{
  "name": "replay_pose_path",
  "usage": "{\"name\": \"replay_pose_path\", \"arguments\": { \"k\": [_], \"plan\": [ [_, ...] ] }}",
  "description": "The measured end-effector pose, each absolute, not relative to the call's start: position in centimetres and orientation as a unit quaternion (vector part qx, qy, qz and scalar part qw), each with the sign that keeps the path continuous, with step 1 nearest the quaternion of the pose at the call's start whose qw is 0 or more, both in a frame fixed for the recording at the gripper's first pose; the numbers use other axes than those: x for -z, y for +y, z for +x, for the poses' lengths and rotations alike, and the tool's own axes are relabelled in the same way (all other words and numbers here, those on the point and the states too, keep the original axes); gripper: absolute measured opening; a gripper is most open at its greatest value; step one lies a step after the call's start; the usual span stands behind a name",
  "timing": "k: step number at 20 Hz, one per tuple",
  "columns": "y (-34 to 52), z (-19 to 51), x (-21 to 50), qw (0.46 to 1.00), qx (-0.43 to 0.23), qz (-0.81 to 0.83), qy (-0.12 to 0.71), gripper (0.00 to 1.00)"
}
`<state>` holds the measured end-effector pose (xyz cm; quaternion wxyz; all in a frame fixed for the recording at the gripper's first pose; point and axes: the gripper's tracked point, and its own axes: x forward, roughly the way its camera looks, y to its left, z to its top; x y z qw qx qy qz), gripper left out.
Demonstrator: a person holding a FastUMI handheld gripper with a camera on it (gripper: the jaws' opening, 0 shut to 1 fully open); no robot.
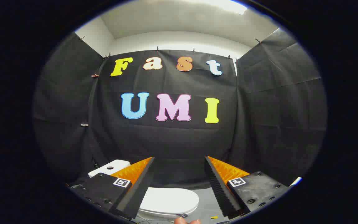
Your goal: Open the toilet lid.
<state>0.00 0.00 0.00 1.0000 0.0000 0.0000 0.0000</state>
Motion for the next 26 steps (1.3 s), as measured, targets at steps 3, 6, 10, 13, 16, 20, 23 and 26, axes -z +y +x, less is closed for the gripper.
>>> {"name": "replay_pose_path", "arguments": {
  "k": [3,6,10,13,16,20,23,26],
  "plan": [
    [-0.1,-0.1,-0.1,1.0,0.001,-0.003,-0.001,0.98],
    [0.1,-0.1,0.2,1.0,-0.002,-0.002,0.003,0.98],
    [0.2,-0.2,0.7,1.0,-0.005,-0.006,0.01,0.98],
    [0.2,-0.3,0.4,1.0,-0.004,-0.006,0.007,0.98],
    [0.2,-0.2,0.7,1.0,-0.004,-0.01,0.008,0.98],
    [0.1,0.0,0.2,1.0,0.0,-0.005,-0.007,0.98],
    [0.8,0.8,0.5,1.0,-0.009,0.007,-0.026,0.98],
    [0.6,1.8,2.6,1.0,-0.009,-0.003,-0.027,0.98]
  ]
}}
